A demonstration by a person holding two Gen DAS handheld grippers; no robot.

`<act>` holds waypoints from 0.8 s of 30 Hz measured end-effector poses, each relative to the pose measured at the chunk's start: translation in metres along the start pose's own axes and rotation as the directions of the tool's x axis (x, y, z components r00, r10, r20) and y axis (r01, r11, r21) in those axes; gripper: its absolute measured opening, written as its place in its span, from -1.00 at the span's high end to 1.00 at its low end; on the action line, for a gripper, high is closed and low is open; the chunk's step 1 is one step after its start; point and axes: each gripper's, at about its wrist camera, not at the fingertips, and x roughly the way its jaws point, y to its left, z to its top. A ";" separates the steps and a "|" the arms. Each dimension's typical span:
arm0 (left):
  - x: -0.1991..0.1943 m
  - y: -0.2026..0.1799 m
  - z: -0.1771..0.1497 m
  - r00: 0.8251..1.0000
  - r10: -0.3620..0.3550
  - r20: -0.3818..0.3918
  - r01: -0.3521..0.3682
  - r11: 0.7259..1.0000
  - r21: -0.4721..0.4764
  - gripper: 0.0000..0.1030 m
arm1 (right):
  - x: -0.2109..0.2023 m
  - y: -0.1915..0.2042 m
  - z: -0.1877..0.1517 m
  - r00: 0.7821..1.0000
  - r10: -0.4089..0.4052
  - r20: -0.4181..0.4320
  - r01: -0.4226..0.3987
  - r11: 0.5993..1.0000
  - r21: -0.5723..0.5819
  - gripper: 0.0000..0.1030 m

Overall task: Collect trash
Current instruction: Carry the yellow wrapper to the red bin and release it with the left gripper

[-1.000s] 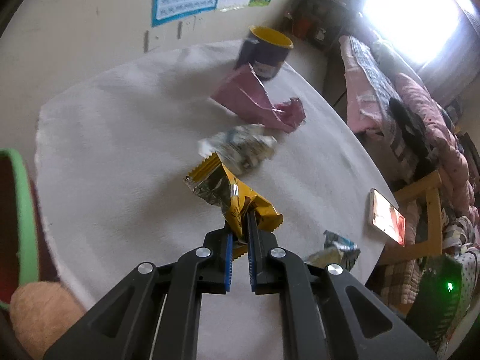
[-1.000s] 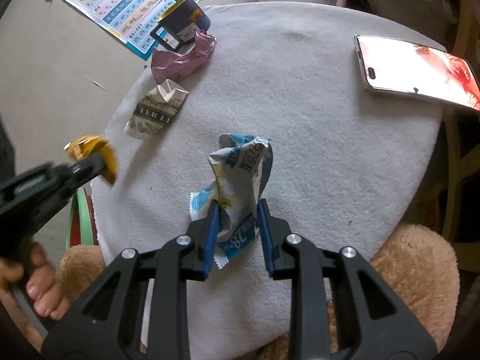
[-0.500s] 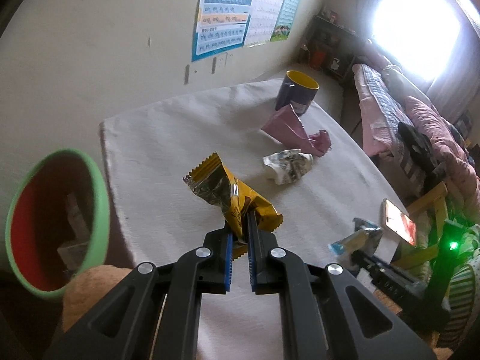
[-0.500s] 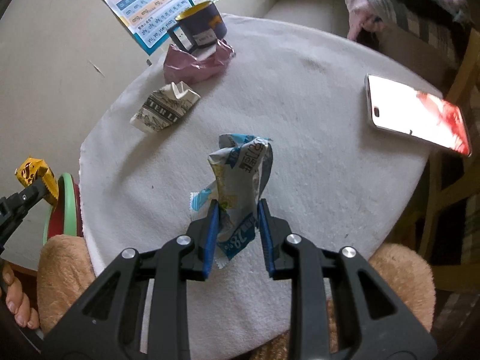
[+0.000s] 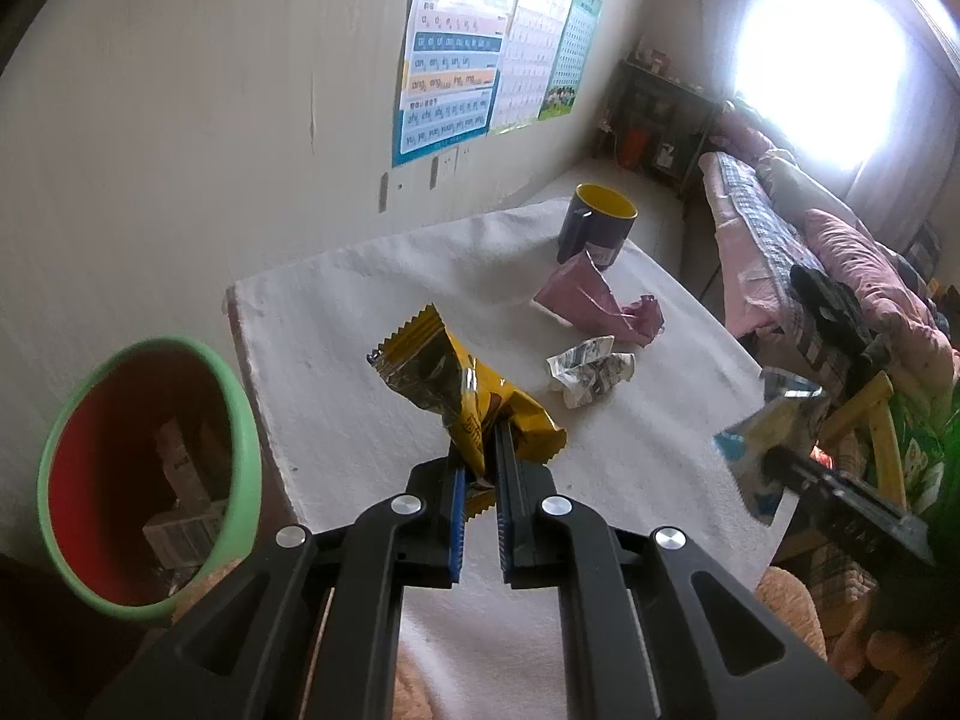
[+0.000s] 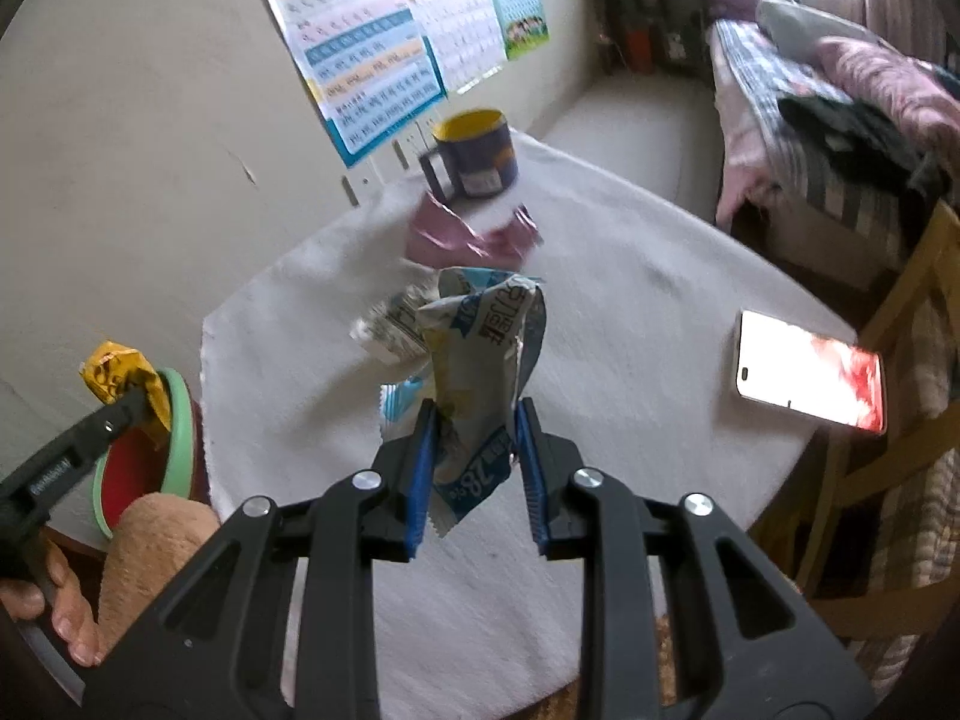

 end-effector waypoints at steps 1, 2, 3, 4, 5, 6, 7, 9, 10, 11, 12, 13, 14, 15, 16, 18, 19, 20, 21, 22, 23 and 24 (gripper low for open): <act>-0.001 0.001 0.000 1.000 -0.001 0.002 0.001 1.000 -0.001 0.88 | -0.002 0.003 0.001 1.000 0.003 0.005 -0.003 1.000 -0.003 0.49; -0.002 0.003 0.000 1.000 -0.001 0.006 0.001 1.000 -0.004 0.88 | -0.005 0.007 0.003 1.000 0.009 0.011 -0.009 1.000 -0.008 0.49; -0.003 0.004 0.000 1.000 -0.001 0.008 0.001 1.000 -0.008 0.88 | -0.006 0.010 0.004 1.000 0.011 0.015 -0.011 1.000 -0.013 0.49; -0.004 0.004 0.000 1.000 0.000 0.010 0.000 1.000 -0.010 0.88 | -0.008 0.012 0.005 1.000 0.012 0.019 -0.012 1.000 -0.019 0.49; -0.005 0.005 0.000 1.000 0.001 0.012 -0.001 1.000 -0.013 0.88 | -0.010 0.016 0.007 1.000 0.014 0.024 -0.013 1.000 -0.028 0.49; -0.005 0.007 0.000 1.000 0.001 0.014 -0.001 1.000 -0.016 0.88 | -0.011 0.019 0.007 1.000 0.016 0.026 -0.015 0.999 -0.034 0.49; -0.006 0.009 0.000 1.000 0.002 0.016 -0.002 1.000 -0.022 0.88 | -0.012 0.022 0.008 0.999 0.019 0.027 -0.018 0.999 -0.040 0.49; -0.007 0.012 -0.002 1.000 0.002 0.017 -0.002 1.000 -0.028 0.88 | -0.013 0.026 0.009 0.999 0.026 0.028 -0.024 0.999 -0.048 0.49; -0.007 0.014 -0.002 1.000 0.004 0.018 -0.003 0.999 -0.032 0.88 | -0.013 0.029 0.010 0.999 0.028 0.028 -0.027 0.998 -0.053 0.49; -0.008 0.015 -0.002 1.000 0.004 0.019 -0.004 0.999 -0.035 0.88 | -0.013 0.031 0.010 0.999 0.030 0.028 -0.029 0.998 -0.058 0.49; -0.008 0.017 -0.003 1.000 0.005 0.018 -0.004 0.999 -0.039 0.88 | -0.013 0.034 0.009 0.999 0.031 0.027 -0.029 0.998 -0.061 0.49; -0.008 0.018 -0.003 1.000 0.005 0.018 -0.004 0.999 -0.041 0.88 | -0.013 0.036 0.010 0.999 0.033 0.026 -0.031 0.997 -0.066 0.49; -0.008 0.020 -0.003 1.000 0.006 0.018 -0.005 0.999 -0.045 0.88 | -0.013 0.039 0.010 0.999 0.035 0.026 -0.033 0.997 -0.071 0.49; -0.008 0.021 -0.004 1.000 0.007 0.018 -0.006 0.999 -0.047 0.88 | -0.013 0.040 0.010 0.999 0.036 0.025 -0.034 0.997 -0.075 0.49; -0.008 0.022 -0.004 1.000 0.007 0.018 -0.006 0.999 -0.050 0.88 | -0.013 0.042 0.009 0.999 0.037 0.024 -0.035 0.996 -0.079 0.49; -0.008 0.024 -0.004 1.000 0.007 0.018 -0.006 0.998 -0.055 0.88 | -0.013 0.044 0.008 0.999 0.041 0.020 -0.039 0.996 -0.084 0.49; -0.007 0.026 -0.005 1.000 0.007 0.017 -0.006 0.998 -0.057 0.88 | -0.012 0.046 0.008 0.999 0.042 0.018 -0.040 0.995 -0.086 0.49; -0.006 0.026 -0.004 1.000 0.007 0.016 -0.006 0.998 -0.058 0.88 | -0.012 0.047 0.008 0.999 0.043 0.016 -0.042 0.995 -0.088 0.49; -0.006 0.027 -0.005 1.000 0.007 0.015 -0.006 0.998 -0.060 0.88 | -0.011 0.049 0.008 0.999 0.045 0.013 -0.044 0.995 -0.092 0.49; -0.006 0.027 -0.005 1.000 0.007 0.015 -0.006 0.998 -0.062 0.88 | -0.011 0.050 0.007 0.999 0.048 0.011 -0.046 0.994 -0.095 0.49; -0.006 0.028 -0.005 1.000 0.007 0.015 -0.006 0.998 -0.063 0.88 | -0.011 0.052 0.007 0.999 0.050 0.008 -0.049 0.994 -0.099 0.49; -0.006 0.029 -0.005 1.000 0.006 0.014 -0.005 0.998 -0.065 0.88 | -0.011 0.054 0.006 0.999 0.052 0.007 -0.051 0.994 -0.102 0.49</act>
